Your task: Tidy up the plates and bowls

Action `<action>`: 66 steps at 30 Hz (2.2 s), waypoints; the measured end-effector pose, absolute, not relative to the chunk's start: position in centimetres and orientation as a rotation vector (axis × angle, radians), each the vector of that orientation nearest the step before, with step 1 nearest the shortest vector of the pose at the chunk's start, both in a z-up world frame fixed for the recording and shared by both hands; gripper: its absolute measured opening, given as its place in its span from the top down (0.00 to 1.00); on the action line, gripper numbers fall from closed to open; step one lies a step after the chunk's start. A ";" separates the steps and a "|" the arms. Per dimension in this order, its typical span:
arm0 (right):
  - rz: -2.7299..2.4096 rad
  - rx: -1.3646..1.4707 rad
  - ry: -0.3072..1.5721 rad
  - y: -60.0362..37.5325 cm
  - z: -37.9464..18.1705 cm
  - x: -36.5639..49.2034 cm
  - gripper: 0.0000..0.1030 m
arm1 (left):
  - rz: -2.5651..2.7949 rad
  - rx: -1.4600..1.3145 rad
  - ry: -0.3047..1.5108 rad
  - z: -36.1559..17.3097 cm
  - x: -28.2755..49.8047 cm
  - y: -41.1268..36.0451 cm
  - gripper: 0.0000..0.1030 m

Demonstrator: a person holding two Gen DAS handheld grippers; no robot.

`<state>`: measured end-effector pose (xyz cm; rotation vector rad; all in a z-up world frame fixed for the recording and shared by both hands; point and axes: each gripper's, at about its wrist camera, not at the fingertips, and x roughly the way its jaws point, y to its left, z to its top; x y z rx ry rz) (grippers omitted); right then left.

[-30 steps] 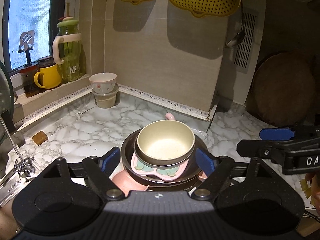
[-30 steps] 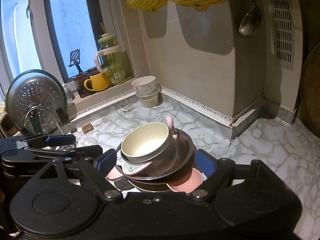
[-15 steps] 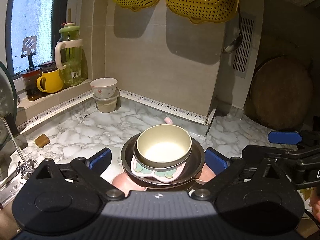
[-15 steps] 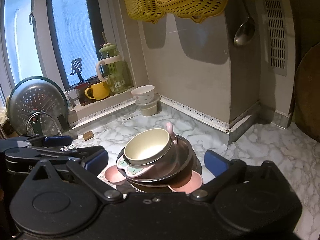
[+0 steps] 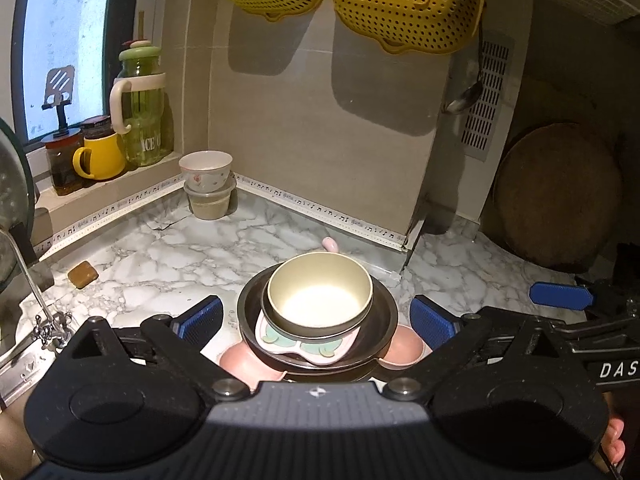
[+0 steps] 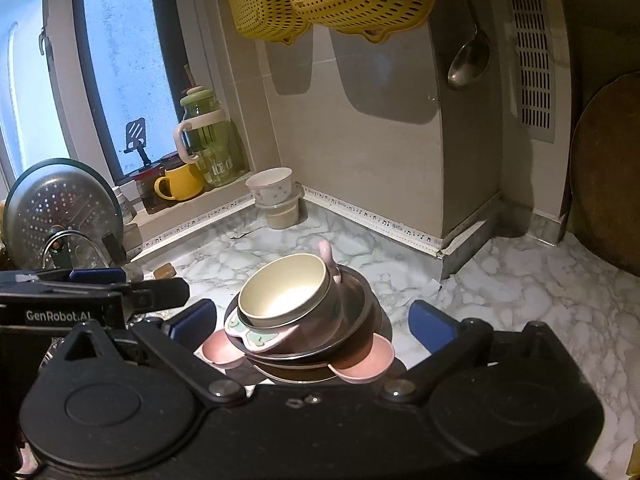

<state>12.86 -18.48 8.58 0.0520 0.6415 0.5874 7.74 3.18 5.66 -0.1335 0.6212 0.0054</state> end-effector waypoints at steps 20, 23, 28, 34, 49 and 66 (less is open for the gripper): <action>0.585 0.056 0.642 -18.4 8.8 13.1 0.00 | 0.047 -0.123 0.609 5.8 7.8 3.3 0.01; 0.582 0.056 0.645 -18.3 8.7 13.2 0.00 | 0.044 -0.121 0.609 5.8 7.8 3.2 0.01; 0.582 0.056 0.646 -18.3 8.7 13.1 0.00 | 0.042 -0.126 0.609 5.7 7.7 3.2 0.01; 0.582 0.054 0.649 -18.1 8.6 13.1 0.00 | 0.030 -0.129 0.621 5.6 7.7 3.0 0.01; 0.576 0.069 0.658 -18.5 8.2 13.1 0.00 | 0.027 -0.133 0.627 5.4 7.8 2.8 0.01; 0.547 0.065 0.671 -18.4 8.3 12.7 0.00 | 0.012 -0.149 0.639 5.2 7.9 2.7 0.01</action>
